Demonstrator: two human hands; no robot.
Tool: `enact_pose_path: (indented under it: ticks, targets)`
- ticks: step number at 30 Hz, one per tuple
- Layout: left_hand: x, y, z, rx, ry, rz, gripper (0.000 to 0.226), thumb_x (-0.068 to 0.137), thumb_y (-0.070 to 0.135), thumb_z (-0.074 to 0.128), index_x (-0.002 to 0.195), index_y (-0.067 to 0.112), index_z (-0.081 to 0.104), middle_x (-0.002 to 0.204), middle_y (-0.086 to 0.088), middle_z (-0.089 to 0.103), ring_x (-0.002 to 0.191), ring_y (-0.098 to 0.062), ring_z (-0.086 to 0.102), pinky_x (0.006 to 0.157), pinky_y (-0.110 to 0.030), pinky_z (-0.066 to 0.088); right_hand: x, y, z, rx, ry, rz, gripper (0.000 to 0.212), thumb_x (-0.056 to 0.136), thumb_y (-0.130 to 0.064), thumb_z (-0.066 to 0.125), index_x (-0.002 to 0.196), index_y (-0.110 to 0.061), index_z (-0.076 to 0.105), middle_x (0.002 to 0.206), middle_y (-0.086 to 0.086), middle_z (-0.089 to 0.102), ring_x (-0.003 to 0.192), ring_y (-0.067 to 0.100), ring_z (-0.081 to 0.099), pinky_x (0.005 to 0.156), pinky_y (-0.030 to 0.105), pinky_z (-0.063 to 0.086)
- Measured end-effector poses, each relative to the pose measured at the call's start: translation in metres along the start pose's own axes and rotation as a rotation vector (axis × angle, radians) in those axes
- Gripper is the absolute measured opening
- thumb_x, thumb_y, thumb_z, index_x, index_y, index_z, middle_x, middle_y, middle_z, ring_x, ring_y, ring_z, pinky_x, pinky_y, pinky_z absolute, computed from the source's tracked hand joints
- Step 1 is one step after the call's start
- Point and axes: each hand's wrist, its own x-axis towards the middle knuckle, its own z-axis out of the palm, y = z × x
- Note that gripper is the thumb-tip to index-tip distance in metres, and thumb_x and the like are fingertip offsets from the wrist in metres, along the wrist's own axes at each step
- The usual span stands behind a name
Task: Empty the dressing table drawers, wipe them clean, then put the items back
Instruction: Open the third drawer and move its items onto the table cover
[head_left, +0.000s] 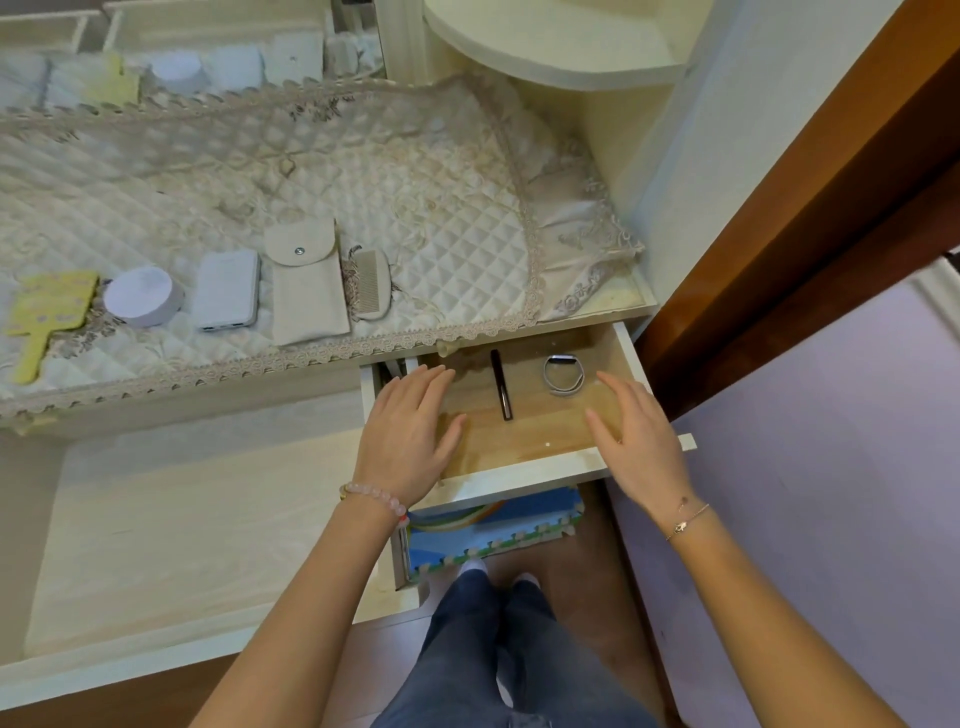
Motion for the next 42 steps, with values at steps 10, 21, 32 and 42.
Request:
enact_pose_path:
  ticks: [10, 21, 32, 42]
  targets:
    - [0.024, 0.003, 0.044, -0.182, -0.111, -0.078, 0.046, 0.093, 0.034, 0.048, 0.131, 0.008, 0.049, 0.129, -0.008, 0.056, 0.120, -0.023, 0.050, 0.102, -0.032, 0.036, 0.040, 0.022, 0.026, -0.004, -0.097, 0.088, 0.044, 0.092, -0.028, 0.051, 0.134, -0.018, 0.043, 0.134, 0.001, 0.049, 0.124, 0.017, 0.044, 0.100, 0.030, 0.037]
    - [0.073, 0.010, 0.122, -0.439, -0.229, -0.602, 0.033, 0.090, 0.024, 0.057, 0.120, 0.013, 0.053, 0.121, -0.004, 0.056, 0.108, -0.018, 0.054, 0.089, -0.029, 0.044, 0.114, 0.068, 0.073, -0.107, -0.303, 0.132, 0.037, 0.085, -0.026, 0.064, 0.119, -0.013, 0.058, 0.115, 0.008, 0.059, 0.107, 0.025, 0.052, 0.088, 0.033, 0.044]
    - [0.101, 0.018, 0.166, -0.371, -0.281, -0.847, 0.025, 0.082, 0.021, 0.065, 0.102, 0.012, 0.054, 0.108, -0.008, 0.059, 0.093, -0.025, 0.057, 0.071, -0.028, 0.043, 0.130, 0.089, 0.095, -0.238, -0.411, 0.093, 0.020, 0.086, -0.023, 0.063, 0.105, -0.021, 0.067, 0.116, 0.004, 0.060, 0.103, 0.025, 0.047, 0.082, 0.031, 0.040]
    - [0.105, 0.018, 0.173, -0.400, -0.278, -0.917, 0.016, 0.081, 0.011, 0.061, 0.097, 0.009, 0.058, 0.100, -0.009, 0.060, 0.087, -0.024, 0.056, 0.068, -0.027, 0.042, 0.126, 0.091, 0.094, -0.114, -0.338, 0.051, 0.013, 0.086, -0.021, 0.064, 0.096, -0.016, 0.070, 0.102, 0.003, 0.064, 0.089, 0.024, 0.061, 0.067, 0.025, 0.040]
